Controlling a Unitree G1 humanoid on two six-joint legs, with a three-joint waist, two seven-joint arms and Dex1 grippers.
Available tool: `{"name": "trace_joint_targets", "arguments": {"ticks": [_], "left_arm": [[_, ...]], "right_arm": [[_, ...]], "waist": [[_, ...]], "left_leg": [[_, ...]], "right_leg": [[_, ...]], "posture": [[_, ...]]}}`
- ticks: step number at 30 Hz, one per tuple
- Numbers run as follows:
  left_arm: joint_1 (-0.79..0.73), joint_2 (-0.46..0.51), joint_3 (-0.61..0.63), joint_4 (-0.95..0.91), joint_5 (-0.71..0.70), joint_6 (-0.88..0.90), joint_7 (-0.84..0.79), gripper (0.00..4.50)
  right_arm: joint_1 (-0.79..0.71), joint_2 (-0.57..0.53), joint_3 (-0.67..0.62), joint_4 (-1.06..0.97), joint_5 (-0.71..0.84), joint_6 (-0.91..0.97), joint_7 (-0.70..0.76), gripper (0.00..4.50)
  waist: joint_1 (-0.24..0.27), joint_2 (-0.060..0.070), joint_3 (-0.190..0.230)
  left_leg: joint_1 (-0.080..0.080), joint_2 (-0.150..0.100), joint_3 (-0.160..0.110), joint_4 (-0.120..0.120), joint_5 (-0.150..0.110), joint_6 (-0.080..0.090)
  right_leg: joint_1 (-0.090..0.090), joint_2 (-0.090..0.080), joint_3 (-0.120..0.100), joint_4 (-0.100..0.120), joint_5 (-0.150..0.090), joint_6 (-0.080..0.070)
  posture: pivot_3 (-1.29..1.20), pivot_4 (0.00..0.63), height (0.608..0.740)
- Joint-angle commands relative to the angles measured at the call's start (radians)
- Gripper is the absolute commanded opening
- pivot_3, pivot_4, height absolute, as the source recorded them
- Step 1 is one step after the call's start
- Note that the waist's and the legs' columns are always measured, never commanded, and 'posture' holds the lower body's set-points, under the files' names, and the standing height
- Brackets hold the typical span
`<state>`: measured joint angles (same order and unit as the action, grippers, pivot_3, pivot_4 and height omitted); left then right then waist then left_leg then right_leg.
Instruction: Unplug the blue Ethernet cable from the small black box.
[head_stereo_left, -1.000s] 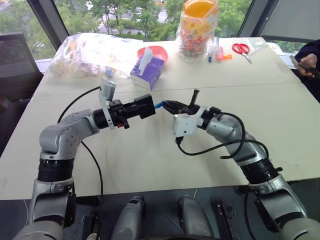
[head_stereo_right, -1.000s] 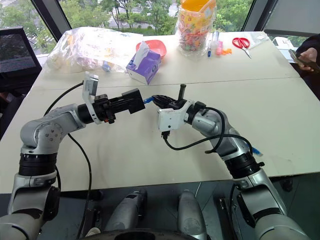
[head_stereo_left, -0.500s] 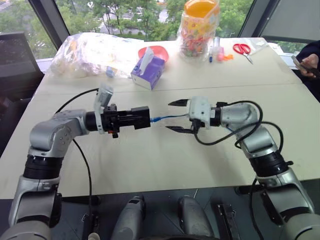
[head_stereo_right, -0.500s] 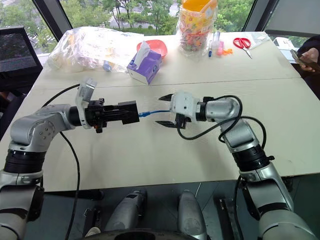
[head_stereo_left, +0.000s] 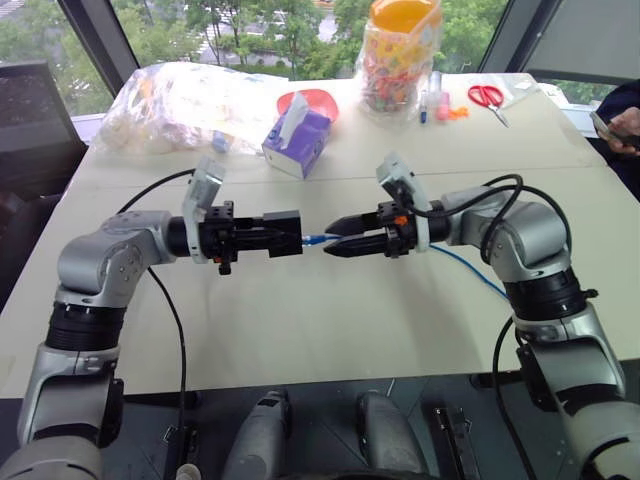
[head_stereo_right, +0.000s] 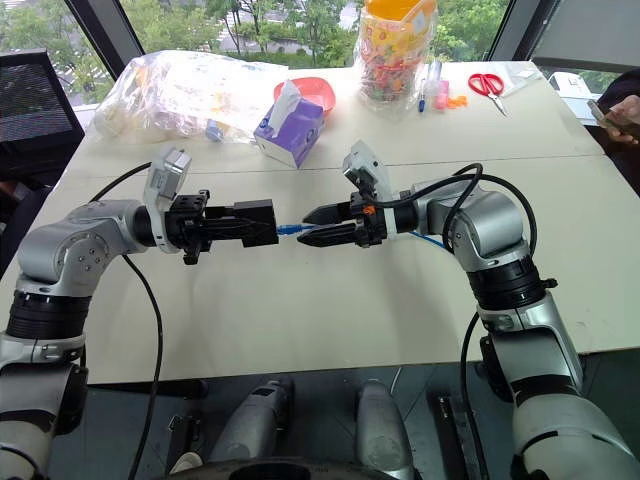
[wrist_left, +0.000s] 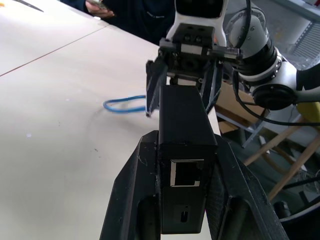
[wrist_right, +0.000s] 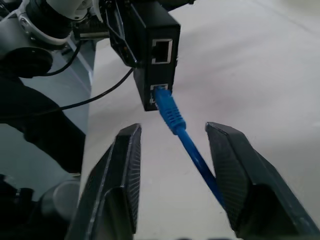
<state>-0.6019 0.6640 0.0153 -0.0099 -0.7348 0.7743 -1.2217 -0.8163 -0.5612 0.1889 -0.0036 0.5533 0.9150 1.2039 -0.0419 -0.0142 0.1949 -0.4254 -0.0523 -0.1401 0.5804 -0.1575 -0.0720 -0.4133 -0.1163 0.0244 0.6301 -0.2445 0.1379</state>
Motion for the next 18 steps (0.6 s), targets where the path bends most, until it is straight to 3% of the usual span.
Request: {"name": "trace_joint_targets", "arguments": {"ticks": [1,18], "left_arm": [[-0.025,0.007,0.031,-0.019,-0.013,-0.011,-0.005,0.52],[-0.016,-0.016,0.023,-0.036,-0.008,-0.029,0.003,0.52]], "right_arm": [[-0.035,0.015,0.007,-0.047,0.027,0.019,0.004,2.29],[-0.065,0.069,0.011,-0.013,0.035,0.034,-0.016,2.29]], "waist": [[-0.001,0.000,0.000],[-0.001,0.000,0.000]], "left_leg": [[0.000,0.000,0.000,0.000,0.000,0.000],[0.000,0.000,0.000,0.000,0.000,0.000]], "right_leg": [[0.000,0.000,0.000,0.000,0.000,0.000],[0.000,0.000,0.000,0.000,0.002,0.003]], "posture": [[0.00,0.150,0.728],[0.00,0.150,0.728]]}}
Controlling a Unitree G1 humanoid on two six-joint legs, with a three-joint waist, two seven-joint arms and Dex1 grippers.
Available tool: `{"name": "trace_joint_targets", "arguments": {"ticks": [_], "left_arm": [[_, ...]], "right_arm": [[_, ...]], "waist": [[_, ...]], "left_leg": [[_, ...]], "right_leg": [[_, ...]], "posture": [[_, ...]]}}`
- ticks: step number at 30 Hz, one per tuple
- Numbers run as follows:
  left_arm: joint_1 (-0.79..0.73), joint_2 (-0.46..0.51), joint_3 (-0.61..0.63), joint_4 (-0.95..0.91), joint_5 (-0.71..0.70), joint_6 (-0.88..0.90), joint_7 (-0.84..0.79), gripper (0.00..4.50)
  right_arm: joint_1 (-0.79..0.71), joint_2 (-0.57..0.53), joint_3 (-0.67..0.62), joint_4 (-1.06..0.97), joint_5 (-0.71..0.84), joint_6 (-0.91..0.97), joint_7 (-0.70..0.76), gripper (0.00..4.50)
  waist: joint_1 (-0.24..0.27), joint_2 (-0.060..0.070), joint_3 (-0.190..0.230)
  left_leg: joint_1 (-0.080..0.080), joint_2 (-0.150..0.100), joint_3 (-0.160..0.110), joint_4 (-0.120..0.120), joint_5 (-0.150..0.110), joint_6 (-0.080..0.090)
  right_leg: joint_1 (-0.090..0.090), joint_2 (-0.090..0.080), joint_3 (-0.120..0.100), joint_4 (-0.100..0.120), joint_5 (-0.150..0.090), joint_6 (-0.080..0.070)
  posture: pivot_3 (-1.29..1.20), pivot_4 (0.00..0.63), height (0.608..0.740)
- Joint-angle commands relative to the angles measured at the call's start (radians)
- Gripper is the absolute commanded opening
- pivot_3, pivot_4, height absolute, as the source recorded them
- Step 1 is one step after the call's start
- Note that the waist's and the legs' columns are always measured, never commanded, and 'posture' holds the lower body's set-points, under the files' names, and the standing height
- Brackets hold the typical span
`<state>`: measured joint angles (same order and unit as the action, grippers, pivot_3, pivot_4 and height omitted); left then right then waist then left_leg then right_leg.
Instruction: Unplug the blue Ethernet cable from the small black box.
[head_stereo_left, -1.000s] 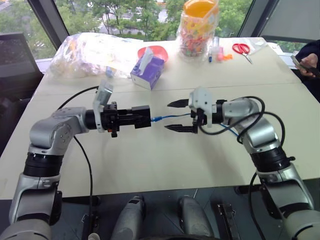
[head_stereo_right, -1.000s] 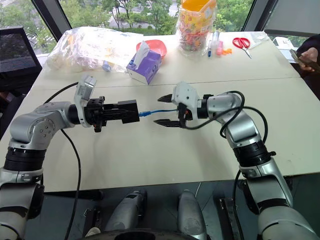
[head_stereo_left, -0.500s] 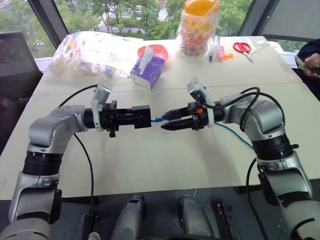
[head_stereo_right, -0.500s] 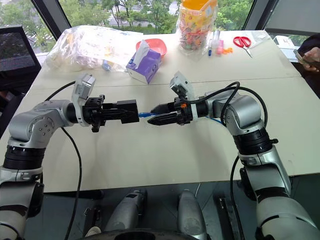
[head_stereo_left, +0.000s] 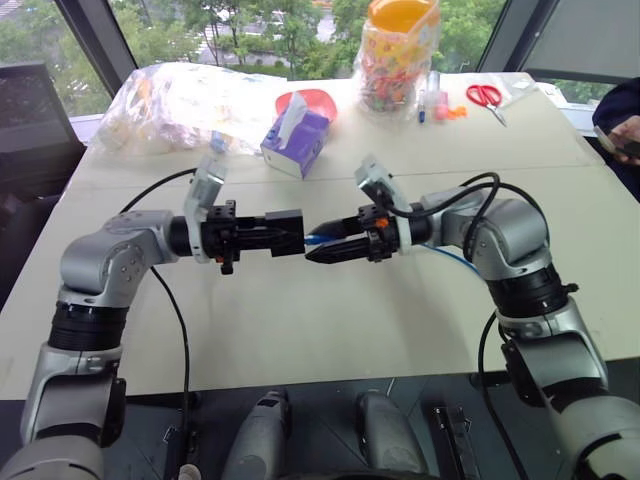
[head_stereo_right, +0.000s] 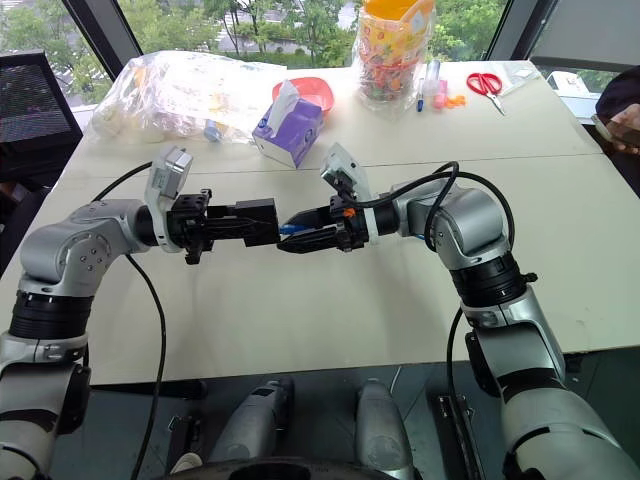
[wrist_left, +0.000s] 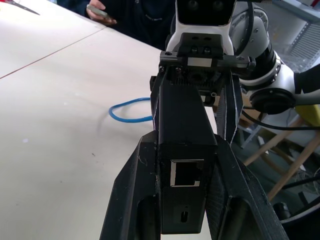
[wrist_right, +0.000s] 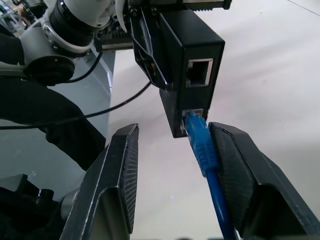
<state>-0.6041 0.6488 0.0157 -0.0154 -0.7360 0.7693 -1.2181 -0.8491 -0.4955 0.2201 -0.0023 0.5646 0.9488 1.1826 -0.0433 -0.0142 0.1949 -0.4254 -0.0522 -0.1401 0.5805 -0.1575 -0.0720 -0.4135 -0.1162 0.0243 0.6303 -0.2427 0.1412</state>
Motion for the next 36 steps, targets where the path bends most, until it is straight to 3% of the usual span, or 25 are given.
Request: {"name": "trace_joint_targets", "arguments": {"ticks": [1,3,5,9,24,33,36], "left_arm": [[-0.013,-0.002,0.022,-0.032,-0.006,-0.024,0.000,0.52],[-0.012,-0.004,0.022,-0.034,-0.006,-0.024,0.002,0.52],[-0.010,-0.004,0.020,-0.033,-0.004,-0.027,0.001,0.52],[-0.005,-0.002,0.018,-0.035,-0.001,-0.032,-0.003,0.52],[0.023,0.038,0.008,-0.072,-0.003,-0.021,-0.053,0.52],[0.044,0.065,0.018,-0.086,-0.006,-0.024,-0.065,0.52],[0.052,0.066,0.020,-0.085,0.010,-0.040,-0.057,0.52]], "right_arm": [[-0.032,0.002,-0.020,-0.017,0.025,0.002,0.006,2.29],[-0.032,0.000,-0.019,-0.019,0.025,0.004,0.009,2.29],[-0.033,0.000,-0.017,-0.016,0.023,0.001,0.010,1.75],[-0.034,-0.003,-0.013,-0.012,0.018,-0.004,0.014,0.09],[-0.050,-0.053,0.011,0.062,-0.022,-0.027,0.059,0.09],[-0.122,-0.113,0.010,0.464,-0.157,-0.201,0.114,0.09],[-0.152,-0.098,-0.013,0.622,-0.242,-0.354,0.037,0.09]], "waist": [[0.000,0.000,0.000],[0.000,0.000,0.000],[0.000,0.000,0.000],[0.000,0.000,0.000],[-0.001,0.000,0.000],[0.000,0.000,0.000],[-0.004,0.000,0.000]], "left_leg": [[0.000,0.000,0.000,0.000,0.000,0.000],[0.000,0.000,0.000,0.000,0.000,0.000],[0.000,0.000,0.000,0.000,0.000,0.000],[0.000,0.000,0.000,0.000,0.000,0.000],[0.000,0.000,0.000,0.000,0.000,0.000],[0.000,0.000,0.000,0.001,0.000,0.000],[0.000,0.000,0.000,0.001,0.000,0.000]], "right_leg": [[0.000,0.000,0.000,0.000,0.000,0.000],[0.000,0.000,0.000,0.000,0.000,0.000],[0.000,0.000,0.000,0.000,0.000,0.000],[0.000,0.000,0.000,0.000,0.000,0.000],[0.000,0.000,0.000,0.000,0.000,0.000],[0.000,0.000,0.000,0.000,-0.001,-0.003],[0.000,0.000,0.000,0.000,0.000,0.000]], "posture": [[0.00,0.150,0.728],[0.00,0.150,0.728],[0.00,0.150,0.728],[0.00,0.150,0.728],[0.00,0.150,0.728],[0.00,0.150,0.728],[0.00,0.150,0.728]]}}
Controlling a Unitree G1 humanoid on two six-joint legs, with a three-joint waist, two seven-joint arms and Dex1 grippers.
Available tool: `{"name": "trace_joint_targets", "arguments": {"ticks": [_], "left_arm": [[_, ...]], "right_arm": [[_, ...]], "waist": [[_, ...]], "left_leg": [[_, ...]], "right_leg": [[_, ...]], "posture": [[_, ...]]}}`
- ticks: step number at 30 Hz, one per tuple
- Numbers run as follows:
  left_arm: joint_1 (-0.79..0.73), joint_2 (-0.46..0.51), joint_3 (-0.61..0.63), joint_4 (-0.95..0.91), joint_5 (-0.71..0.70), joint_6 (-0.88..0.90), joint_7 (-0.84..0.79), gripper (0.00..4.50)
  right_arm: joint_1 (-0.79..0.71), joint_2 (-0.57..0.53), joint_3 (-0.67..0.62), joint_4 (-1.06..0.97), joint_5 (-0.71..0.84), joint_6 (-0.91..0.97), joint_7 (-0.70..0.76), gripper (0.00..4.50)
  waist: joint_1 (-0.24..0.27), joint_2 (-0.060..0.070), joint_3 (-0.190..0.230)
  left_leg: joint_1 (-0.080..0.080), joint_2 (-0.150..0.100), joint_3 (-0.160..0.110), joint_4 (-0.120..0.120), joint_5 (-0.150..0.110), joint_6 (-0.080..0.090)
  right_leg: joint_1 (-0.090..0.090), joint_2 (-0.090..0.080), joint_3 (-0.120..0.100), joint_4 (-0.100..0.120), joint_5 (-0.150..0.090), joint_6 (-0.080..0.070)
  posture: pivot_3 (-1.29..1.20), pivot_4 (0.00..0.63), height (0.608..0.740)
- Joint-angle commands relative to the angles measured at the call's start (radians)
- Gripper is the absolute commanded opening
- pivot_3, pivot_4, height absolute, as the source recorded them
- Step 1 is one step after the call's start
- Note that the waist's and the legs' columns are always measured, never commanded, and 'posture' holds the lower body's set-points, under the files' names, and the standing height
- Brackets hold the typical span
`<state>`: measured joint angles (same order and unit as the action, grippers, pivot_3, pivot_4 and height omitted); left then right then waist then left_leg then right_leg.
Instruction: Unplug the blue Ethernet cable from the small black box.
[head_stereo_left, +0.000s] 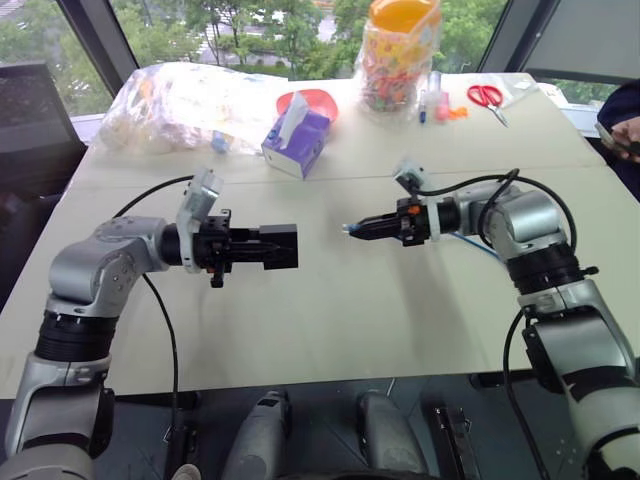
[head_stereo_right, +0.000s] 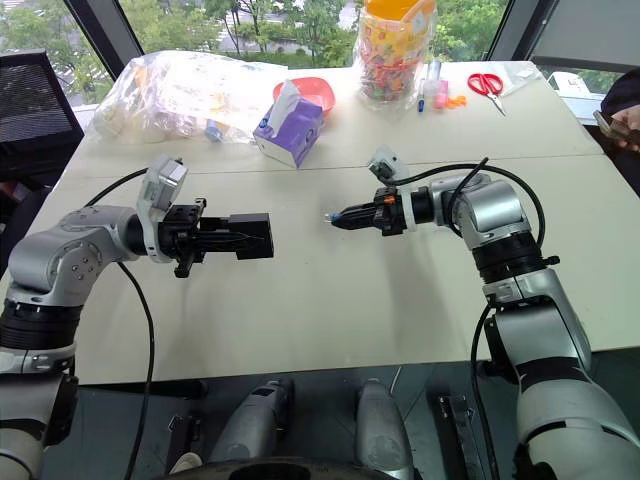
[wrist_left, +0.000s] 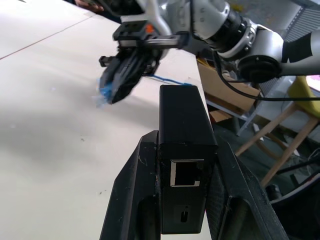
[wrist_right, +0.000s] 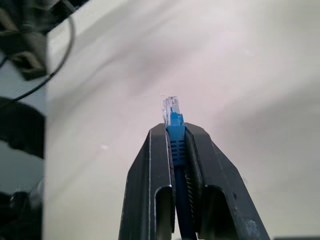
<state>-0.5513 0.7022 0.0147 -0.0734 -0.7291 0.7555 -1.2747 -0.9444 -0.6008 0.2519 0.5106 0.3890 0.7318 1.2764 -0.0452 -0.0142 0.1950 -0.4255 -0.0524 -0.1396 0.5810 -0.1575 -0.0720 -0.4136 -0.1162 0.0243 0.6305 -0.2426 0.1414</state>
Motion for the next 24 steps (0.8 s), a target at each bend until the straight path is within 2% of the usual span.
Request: {"name": "trace_joint_targets", "arguments": {"ticks": [1,4,6,11,15,20,21,24], "left_arm": [[0.003,0.011,0.019,-0.024,0.014,-0.038,0.005,0.52],[0.004,-0.026,0.015,-0.007,0.051,-0.094,0.050,0.52],[-0.003,-0.076,-0.019,0.035,0.151,-0.210,0.115,0.52],[-0.024,-0.177,-0.069,0.128,0.271,-0.369,0.176,0.52],[-0.051,-0.281,-0.095,0.210,0.329,-0.453,0.235,0.52],[-0.084,-0.356,-0.116,0.324,0.401,-0.558,0.278,0.52],[-0.091,-0.368,-0.123,0.349,0.418,-0.583,0.287,0.52],[-0.104,-0.400,-0.135,0.413,0.460,-0.640,0.307,0.52]], "right_arm": [[-0.071,0.018,-0.050,0.162,-0.097,-0.192,-0.100,0.09],[-0.116,0.072,-0.091,0.315,-0.161,-0.375,-0.258,0.09],[-0.149,0.109,-0.105,0.415,-0.210,-0.466,-0.370,0.09],[-0.211,0.168,-0.140,0.594,-0.275,-0.583,-0.531,0.09],[-0.242,0.199,-0.172,0.682,-0.308,-0.611,-0.664,1.59],[-0.238,0.193,-0.188,0.691,-0.341,-0.606,-0.702,4.21],[-0.235,0.186,-0.200,0.679,-0.335,-0.600,-0.695,4.42],[-0.225,0.167,-0.232,0.635,-0.319,-0.581,-0.678,4.42]], "waist": [[-0.003,0.000,0.000],[-0.003,0.000,0.000],[-0.001,0.000,0.000],[0.003,0.000,0.000],[0.002,0.000,0.000],[-0.003,0.000,0.000],[-0.005,0.000,0.000],[-0.005,0.000,0.000]], "left_leg": [[0.000,0.000,0.000,0.000,0.000,0.000],[0.000,0.000,0.001,0.000,0.000,0.000],[0.000,0.000,0.001,0.000,0.000,0.000],[0.000,0.000,0.000,0.000,0.000,0.000],[0.000,-0.001,0.000,0.000,0.000,0.000],[0.001,-0.001,0.000,0.000,0.001,0.000],[0.001,-0.001,0.000,0.000,0.001,0.000],[0.001,-0.001,0.000,0.000,0.001,0.000]], "right_leg": [[0.000,0.000,0.000,0.000,0.000,0.000],[0.000,0.000,0.000,0.000,0.000,0.000],[0.000,0.000,0.000,0.000,0.000,0.000],[0.000,0.000,0.000,0.000,0.000,0.000],[0.000,0.000,0.000,0.000,0.000,0.000],[0.000,0.000,0.000,0.001,0.000,0.000],[0.000,0.000,0.001,0.001,0.001,0.000],[0.000,0.000,0.000,0.002,0.001,0.000]], "posture": [[0.00,0.150,0.728],[0.00,0.150,0.728],[0.00,0.150,0.728],[0.00,0.150,0.728],[0.00,0.150,0.728],[0.00,0.150,0.728],[0.00,0.150,0.728],[0.00,0.150,0.728]]}}
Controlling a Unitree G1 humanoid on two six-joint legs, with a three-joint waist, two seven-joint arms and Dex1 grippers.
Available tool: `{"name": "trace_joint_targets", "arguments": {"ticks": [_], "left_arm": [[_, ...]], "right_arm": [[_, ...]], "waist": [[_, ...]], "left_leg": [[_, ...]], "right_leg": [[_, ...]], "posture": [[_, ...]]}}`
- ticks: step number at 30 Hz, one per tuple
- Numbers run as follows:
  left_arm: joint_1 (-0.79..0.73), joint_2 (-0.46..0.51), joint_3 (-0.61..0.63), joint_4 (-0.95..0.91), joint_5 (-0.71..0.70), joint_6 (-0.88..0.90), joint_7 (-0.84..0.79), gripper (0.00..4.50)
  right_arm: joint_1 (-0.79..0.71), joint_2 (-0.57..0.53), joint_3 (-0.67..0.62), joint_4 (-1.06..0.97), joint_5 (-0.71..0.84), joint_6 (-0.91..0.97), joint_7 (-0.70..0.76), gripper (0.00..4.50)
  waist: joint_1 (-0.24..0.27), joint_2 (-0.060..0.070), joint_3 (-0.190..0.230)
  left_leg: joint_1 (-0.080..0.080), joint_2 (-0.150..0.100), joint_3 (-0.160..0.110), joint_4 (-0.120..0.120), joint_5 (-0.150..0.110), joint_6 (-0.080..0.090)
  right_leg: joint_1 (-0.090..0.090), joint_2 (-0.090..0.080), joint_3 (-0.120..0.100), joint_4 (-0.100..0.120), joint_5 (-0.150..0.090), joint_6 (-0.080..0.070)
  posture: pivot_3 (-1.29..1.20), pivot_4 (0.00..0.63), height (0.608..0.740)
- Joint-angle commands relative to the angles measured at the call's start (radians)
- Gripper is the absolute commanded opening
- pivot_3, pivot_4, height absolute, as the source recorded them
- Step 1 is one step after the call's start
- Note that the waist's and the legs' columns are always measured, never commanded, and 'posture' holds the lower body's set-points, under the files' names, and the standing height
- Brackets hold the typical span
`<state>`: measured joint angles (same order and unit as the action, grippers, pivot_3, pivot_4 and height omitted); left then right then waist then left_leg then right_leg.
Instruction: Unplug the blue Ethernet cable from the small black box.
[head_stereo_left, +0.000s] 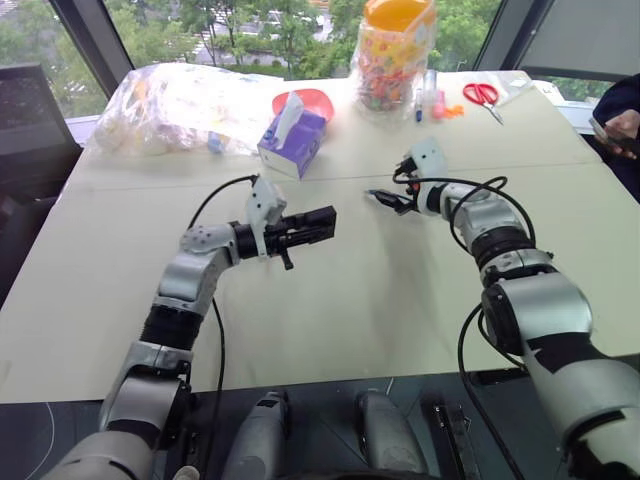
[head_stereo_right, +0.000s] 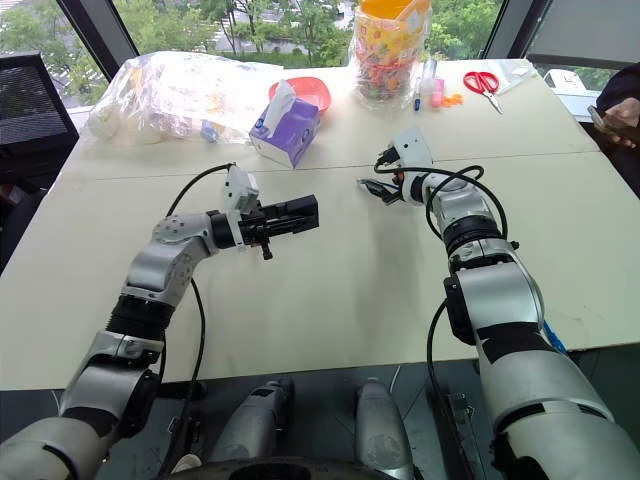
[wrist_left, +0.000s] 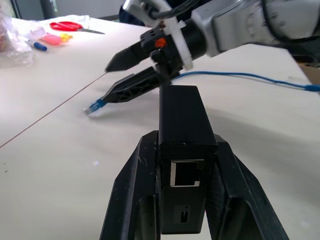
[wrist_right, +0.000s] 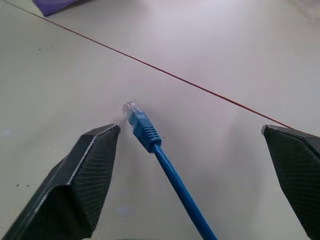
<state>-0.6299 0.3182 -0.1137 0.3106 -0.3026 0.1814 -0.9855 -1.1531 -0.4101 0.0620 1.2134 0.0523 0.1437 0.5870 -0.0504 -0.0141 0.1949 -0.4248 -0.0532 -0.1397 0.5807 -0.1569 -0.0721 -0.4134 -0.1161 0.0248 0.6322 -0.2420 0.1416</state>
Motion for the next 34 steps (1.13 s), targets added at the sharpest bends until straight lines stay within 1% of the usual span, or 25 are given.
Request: {"name": "trace_joint_targets", "arguments": {"ticks": [1,4,9,12,14,16,19,22,26,30,34], "left_arm": [[-0.030,-0.034,-0.011,0.063,0.054,-0.099,0.033,0.52],[-0.037,-0.071,-0.015,0.135,0.089,-0.164,0.068,0.52],[-0.041,-0.109,0.002,0.245,0.108,-0.262,0.093,0.52],[-0.046,-0.128,0.015,0.316,0.111,-0.323,0.111,0.52],[-0.049,-0.135,0.019,0.356,0.114,-0.345,0.116,1.58],[-0.049,-0.137,0.020,0.386,0.116,-0.364,0.117,2.25],[-0.045,-0.132,0.021,0.421,0.121,-0.377,0.114,3.47],[-0.034,-0.111,0.028,0.443,0.128,-0.386,0.110,4.48],[-0.009,-0.064,0.040,0.376,0.120,-0.356,0.103,4.48],[0.051,0.001,0.064,0.210,0.086,-0.272,0.096,4.48],[0.135,0.060,0.114,0.027,0.050,-0.168,0.134,4.48]], "right_arm": [[-0.003,-0.038,-0.066,-0.123,0.041,0.042,0.028,4.42],[0.071,-0.072,-0.116,-0.335,0.092,0.150,0.050,4.42],[0.316,-0.095,-0.196,-0.866,0.210,0.444,0.017,4.42],[0.428,-0.086,-0.219,-1.085,0.260,0.568,-0.016,4.42],[0.474,-0.077,-0.229,-1.173,0.283,0.624,-0.038,4.50],[0.505,-0.068,-0.239,-1.231,0.303,0.666,-0.061,4.50],[0.544,-0.062,-0.240,-1.297,0.327,0.707,-0.077,4.50],[0.579,-0.077,-0.229,-1.354,0.366,0.757,-0.052,4.50],[0.638,-0.139,-0.214,-1.418,0.417,0.793,0.034,4.50],[0.716,-0.223,-0.214,-1.459,0.448,0.800,0.110,4.50],[0.778,-0.270,-0.231,-1.469,0.454,0.786,0.127,4.50]], "waist": [[0.001,0.000,0.000],[0.007,0.000,0.000],[0.009,0.000,0.000],[0.006,0.000,0.000],[0.005,0.000,0.000],[0.005,0.001,0.000],[0.009,0.001,0.000],[0.011,0.001,-0.001],[0.013,0.001,0.000],[0.011,0.001,0.000],[0.009,0.001,0.000]], "left_leg": [[0.000,0.000,0.000,0.000,0.000,0.000],[0.000,0.000,0.000,0.000,0.000,0.000],[0.000,0.000,-0.001,0.001,0.000,0.000],[0.000,0.000,-0.001,0.002,0.000,0.001],[0.000,0.000,0.000,0.003,0.000,0.001],[0.000,0.000,0.000,0.005,0.000,0.001],[0.000,0.000,0.000,0.010,-0.001,0.001],[0.000,0.000,0.000,0.012,-0.001,0.002],[-0.001,0.000,-0.001,0.012,-0.002,0.002],[-0.001,0.000,-0.001,0.012,-0.002,0.003],[-0.001,0.000,-0.001,0.012,-0.002,0.003]], "right_leg": [[0.000,0.000,0.000,0.000,0.000,0.000],[0.000,0.000,0.000,0.000,0.000,0.000],[0.001,0.000,0.000,0.000,0.000,0.001],[0.001,0.000,0.000,0.000,0.000,0.001],[0.001,0.000,0.000,0.000,0.000,0.001],[0.001,0.000,0.000,0.001,0.000,0.001],[0.003,0.000,0.000,0.002,0.000,0.001],[0.005,0.000,0.000,0.001,0.000,0.001],[0.005,0.000,0.000,0.001,0.001,0.001],[0.005,0.000,0.000,0.000,0.001,0.002],[0.005,0.000,0.000,0.000,0.000,0.001]], "posture": [[0.00,0.150,0.728],[0.00,0.150,0.728],[0.00,0.150,0.728],[0.00,0.150,0.728],[0.00,0.150,0.728],[0.00,0.150,0.728],[0.00,0.150,0.728],[0.00,0.150,0.728],[0.00,0.150,0.728],[0.00,0.150,0.728],[0.00,0.150,0.728]]}}
